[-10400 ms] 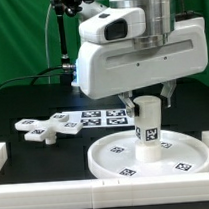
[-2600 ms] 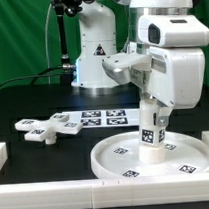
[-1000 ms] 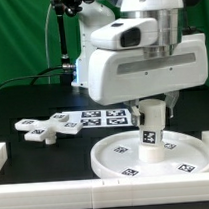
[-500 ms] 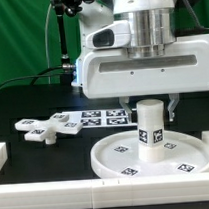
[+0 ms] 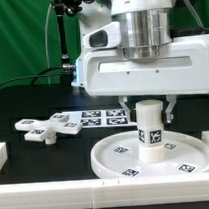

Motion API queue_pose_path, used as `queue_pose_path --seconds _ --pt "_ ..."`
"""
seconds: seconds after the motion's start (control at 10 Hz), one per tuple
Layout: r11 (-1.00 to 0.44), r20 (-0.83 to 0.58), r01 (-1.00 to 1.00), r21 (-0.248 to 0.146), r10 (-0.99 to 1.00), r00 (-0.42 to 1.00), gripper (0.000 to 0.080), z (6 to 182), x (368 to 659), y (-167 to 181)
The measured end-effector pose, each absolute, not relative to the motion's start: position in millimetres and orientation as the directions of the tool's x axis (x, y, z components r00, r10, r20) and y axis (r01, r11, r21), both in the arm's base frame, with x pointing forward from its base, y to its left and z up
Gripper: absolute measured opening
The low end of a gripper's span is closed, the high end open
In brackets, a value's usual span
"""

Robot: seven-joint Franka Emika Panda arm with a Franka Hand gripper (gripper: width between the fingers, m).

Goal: Assemble round table

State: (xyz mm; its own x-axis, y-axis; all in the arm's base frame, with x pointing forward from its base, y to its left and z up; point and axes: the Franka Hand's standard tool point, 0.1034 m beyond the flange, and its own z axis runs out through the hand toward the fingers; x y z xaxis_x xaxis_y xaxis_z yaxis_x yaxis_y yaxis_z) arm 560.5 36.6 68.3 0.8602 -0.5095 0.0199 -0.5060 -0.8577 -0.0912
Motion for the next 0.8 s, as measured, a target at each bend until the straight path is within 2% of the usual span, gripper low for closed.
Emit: queue_pose_path --seconds 0.2,0.4,0.7,0.8 --pt "-0.782 0.000 -0.615 -0.104 -0.619 0.786 0.0407 68.1 560.3 37.2" --pt "-0.571 -0.047 -0.811 -0.130 -0.813 0.580 0.0407 67.2 559.1 37.9" --pt "-0.267 -0.100 -0.955 -0.126 -0.955 0.280 0.0407 66.9 559.5 39.8" --pt "-0.219 -0.118 -0.968 -0.122 -0.965 0.234 0.0407 66.9 559.8 39.4"
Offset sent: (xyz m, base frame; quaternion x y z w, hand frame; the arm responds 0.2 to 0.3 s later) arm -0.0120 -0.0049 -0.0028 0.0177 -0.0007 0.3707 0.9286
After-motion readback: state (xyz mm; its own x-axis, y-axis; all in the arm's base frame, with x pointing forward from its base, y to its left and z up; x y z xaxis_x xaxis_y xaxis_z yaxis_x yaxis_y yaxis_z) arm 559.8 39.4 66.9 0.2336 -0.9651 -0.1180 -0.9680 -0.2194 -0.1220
